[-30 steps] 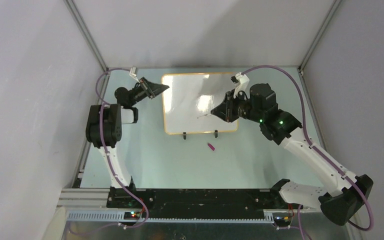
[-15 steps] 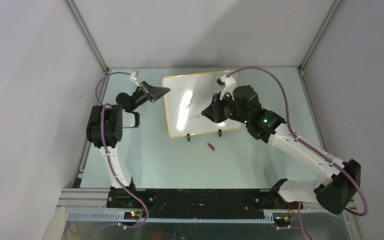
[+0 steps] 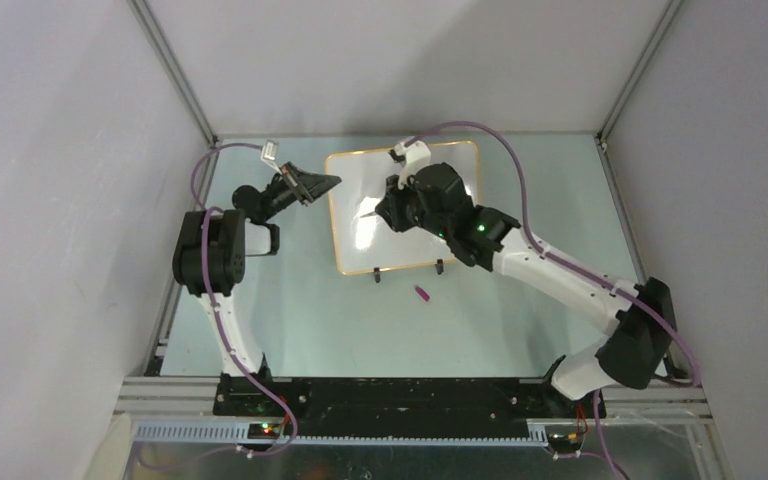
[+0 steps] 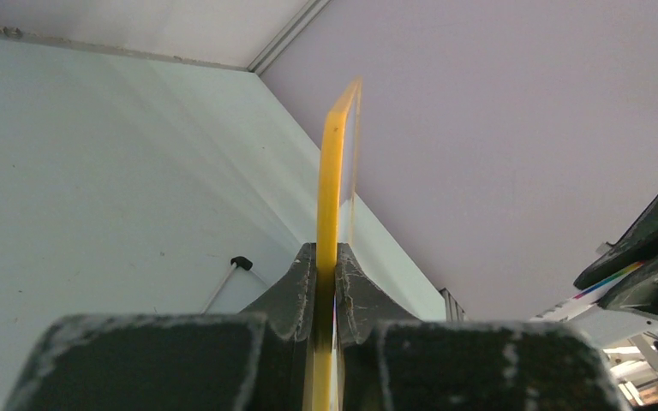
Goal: Write a sentence on the whiteboard
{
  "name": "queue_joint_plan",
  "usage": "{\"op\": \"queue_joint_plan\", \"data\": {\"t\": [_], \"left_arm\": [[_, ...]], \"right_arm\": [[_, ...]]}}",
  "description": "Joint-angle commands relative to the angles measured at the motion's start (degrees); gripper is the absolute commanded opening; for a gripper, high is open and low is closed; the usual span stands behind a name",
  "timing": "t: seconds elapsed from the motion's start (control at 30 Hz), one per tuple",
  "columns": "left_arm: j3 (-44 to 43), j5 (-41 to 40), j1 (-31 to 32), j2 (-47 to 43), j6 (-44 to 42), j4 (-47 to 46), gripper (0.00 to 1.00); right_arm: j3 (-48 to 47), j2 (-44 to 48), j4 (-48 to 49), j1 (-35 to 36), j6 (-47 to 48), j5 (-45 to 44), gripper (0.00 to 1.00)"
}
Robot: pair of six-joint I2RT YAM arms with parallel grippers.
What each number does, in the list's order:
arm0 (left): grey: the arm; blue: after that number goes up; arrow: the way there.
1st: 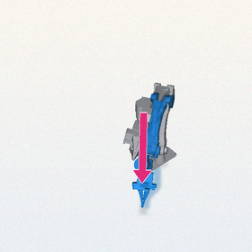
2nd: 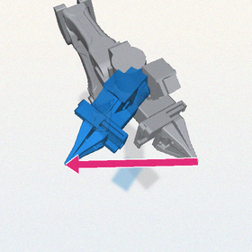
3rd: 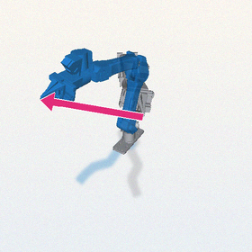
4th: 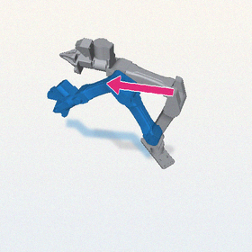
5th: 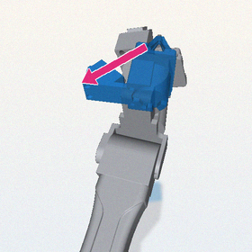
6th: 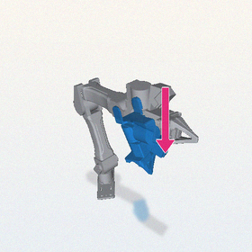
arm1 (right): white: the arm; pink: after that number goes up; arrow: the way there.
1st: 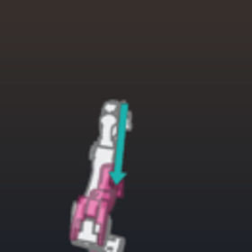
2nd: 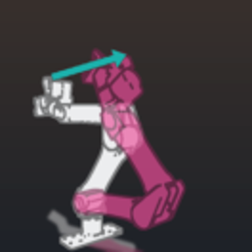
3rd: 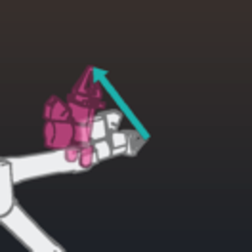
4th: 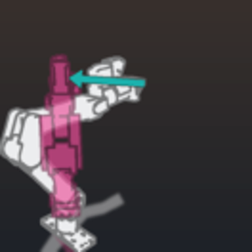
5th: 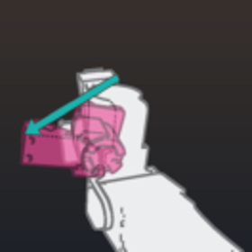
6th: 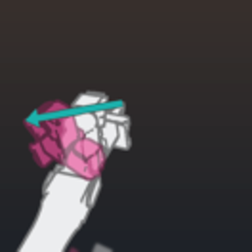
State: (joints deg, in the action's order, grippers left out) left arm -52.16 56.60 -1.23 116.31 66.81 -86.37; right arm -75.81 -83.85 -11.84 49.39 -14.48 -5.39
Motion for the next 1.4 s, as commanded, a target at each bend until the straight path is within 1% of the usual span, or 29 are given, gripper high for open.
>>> {"op": "queue_joint_plan", "data": {"t": [0.0, 0.1, 0.3, 0.47, 0.6, 0.8, 0.9, 1.07, 1.27, 1.37], "left_arm": [[1.3, 3.8, 2.4, -1.4, -3.8, -1.3, 0.0], [1.3, 3.8, 2.4, -1.2, -3.9, -1.2, 0.0], [1.3, 3.7, 2.4, -1.1, -3.9, -1.3, 0.0], [1.3, 3.7, 2.5, -1.0, -4.1, -1.3, 0.0], [1.4, 3.7, 2.5, -1.2, -4.1, -1.3, 0.0], [1.4, 3.6, 2.5, -1.0, -4.1, -1.3, 0.0], [1.3, 3.5, 2.5, -0.9, -4.1, -1.3, 0.0], [1.6, 3.0, 2.7, -0.4, -4.8, -1.3, 0.0], [0.9, 3.1, 3.5, 1.0, -5.1, -1.3, 0.0], [0.9, 3.0, 3.5, 1.0, -5.2, -1.3, 0.0]], "right_arm": [[-5.7, -3.2, 2.8, 0.9, 4.5, -3.4, 0.0], [-7.4, -5.1, 2.9, 0.9, 6.7, -4.3, 0.0], [-14.0, -10.8, 0.1, 1.9, 10.6, -7.6, 0.0], [-16.9, -14.4, 1.0, 3.8, 14.2, -15.3, 0.0], [-19.6, -17.2, 0.9, 4.3, 17.2, -18.7, 0.0], [-18.8, -16.8, 2.3, 4.5, 18.0, -19.5, 0.0], [-15.5, -14.6, 4.4, 4.4, 17.7, -18.8, 0.0], [-9.1, -10.7, 10.4, 4.1, 16.9, -17.2, 0.0], [-8.5, -10.5, 11.3, 3.5, 16.9, -14.2, 0.0], [-8.5, -11.2, 13.9, 3.0, 16.7, -13.1, 0.0]]}}
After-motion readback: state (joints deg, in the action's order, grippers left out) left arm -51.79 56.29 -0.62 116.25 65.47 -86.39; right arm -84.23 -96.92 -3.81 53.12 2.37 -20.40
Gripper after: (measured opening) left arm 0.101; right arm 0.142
